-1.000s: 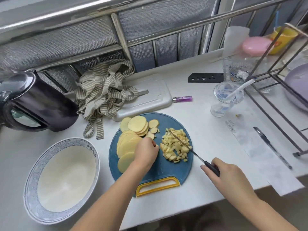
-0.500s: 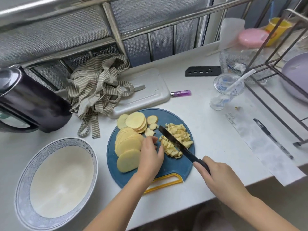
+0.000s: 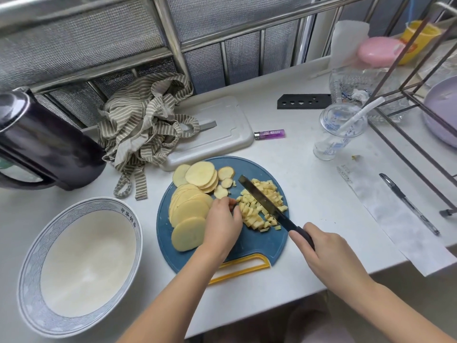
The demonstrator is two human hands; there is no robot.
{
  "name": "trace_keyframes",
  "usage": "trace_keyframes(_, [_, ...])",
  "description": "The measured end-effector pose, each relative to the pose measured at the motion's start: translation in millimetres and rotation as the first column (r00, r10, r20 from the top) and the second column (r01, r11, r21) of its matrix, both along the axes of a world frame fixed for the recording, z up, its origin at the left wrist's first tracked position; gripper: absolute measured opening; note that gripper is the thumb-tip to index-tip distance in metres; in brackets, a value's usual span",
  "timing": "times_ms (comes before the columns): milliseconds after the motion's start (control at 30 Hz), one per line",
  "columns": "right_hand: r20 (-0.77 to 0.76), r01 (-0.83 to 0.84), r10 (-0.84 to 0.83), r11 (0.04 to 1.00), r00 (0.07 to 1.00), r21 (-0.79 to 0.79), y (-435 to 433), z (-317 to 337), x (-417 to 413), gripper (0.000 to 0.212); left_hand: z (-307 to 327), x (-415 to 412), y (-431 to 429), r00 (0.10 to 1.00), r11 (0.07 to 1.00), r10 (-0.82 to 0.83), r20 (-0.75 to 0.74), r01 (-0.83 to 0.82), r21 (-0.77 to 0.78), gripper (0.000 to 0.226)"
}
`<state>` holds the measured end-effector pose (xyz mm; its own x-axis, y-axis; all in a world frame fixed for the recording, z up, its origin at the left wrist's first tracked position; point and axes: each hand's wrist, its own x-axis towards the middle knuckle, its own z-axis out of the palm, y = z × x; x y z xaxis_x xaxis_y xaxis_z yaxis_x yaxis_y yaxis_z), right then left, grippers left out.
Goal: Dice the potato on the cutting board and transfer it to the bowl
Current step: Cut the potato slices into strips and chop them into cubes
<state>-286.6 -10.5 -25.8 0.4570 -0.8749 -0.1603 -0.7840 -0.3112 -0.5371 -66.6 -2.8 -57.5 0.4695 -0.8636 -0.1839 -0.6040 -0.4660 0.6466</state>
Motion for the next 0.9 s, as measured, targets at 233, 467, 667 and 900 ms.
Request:
trace_keyframes(233, [-0.045,-0.055,0.056,0.998,0.997,0.030,10.2,-3.7,2.0,0.035,-3.6,-10.6,19.9,0.992,0.988,-0.028,-0.121,0.009,-0.155,0.027])
trace_keyframes(467, [-0.019,0.001,0.000,0.999,1.000,0.039,8.1,-1.6,-4.2,0.038,1.8,-7.7,11.2,0.985,0.982,-0.025,-0.174,-0.009,-0.189,0.012])
trace_keyframes(667, [-0.051,-0.017,0.020,0.999,0.998,0.050,3.0,1.9,-0.1,0.038,-4.7,-13.5,21.6,0.987,0.983,0.004,-0.163,-0.034,-0.179,0.031])
trace_keyframes(900, [-0.112,-0.104,0.104,0.995,0.988,0.004,8.9,-1.6,6.7,0.052,-22.2,-19.6,31.5,0.997,0.960,-0.077,-0.011,0.071,-0.269,0.029])
